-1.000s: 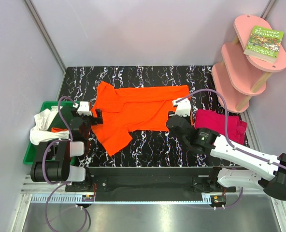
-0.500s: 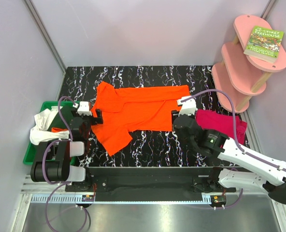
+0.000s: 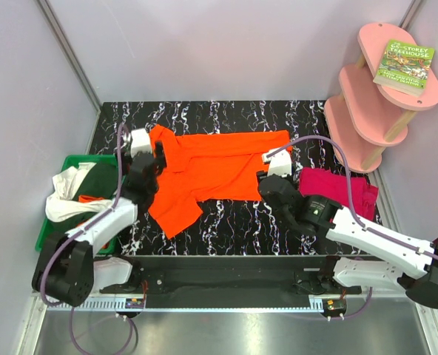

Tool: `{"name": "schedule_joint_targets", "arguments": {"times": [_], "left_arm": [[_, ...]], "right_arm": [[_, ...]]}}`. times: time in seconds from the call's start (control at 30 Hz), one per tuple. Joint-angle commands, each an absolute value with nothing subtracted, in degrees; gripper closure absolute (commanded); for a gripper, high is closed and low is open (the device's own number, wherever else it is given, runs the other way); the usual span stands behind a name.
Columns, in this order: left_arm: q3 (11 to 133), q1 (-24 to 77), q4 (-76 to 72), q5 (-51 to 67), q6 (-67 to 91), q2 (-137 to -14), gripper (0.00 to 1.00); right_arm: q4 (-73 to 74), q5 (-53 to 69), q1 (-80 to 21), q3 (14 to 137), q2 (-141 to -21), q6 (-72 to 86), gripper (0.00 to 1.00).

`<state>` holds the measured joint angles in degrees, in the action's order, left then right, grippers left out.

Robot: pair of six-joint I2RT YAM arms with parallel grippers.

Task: Fold and stack the t-shirts
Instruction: Grap the side of the flattened tshirt closest away from the robot with both arms

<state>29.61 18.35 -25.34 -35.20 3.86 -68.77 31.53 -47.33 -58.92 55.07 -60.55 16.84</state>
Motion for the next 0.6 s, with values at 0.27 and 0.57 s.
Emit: {"name": "schedule_joint_targets", "arguments": {"times": [0.27, 0.57], "left_arm": [[40.27, 34.35, 30.15, -32.90, 46.57, -46.62, 0.01], [29.35, 43.95, 41.39, -31.65, 77.18, -30.32, 0.01]], "right_arm": [[24.52, -47.37, -58.71, 54.14, -59.77, 14.33, 0.39], [23.82, -46.41, -58.71, 50.54, -57.92, 15.82, 0.38]]}}
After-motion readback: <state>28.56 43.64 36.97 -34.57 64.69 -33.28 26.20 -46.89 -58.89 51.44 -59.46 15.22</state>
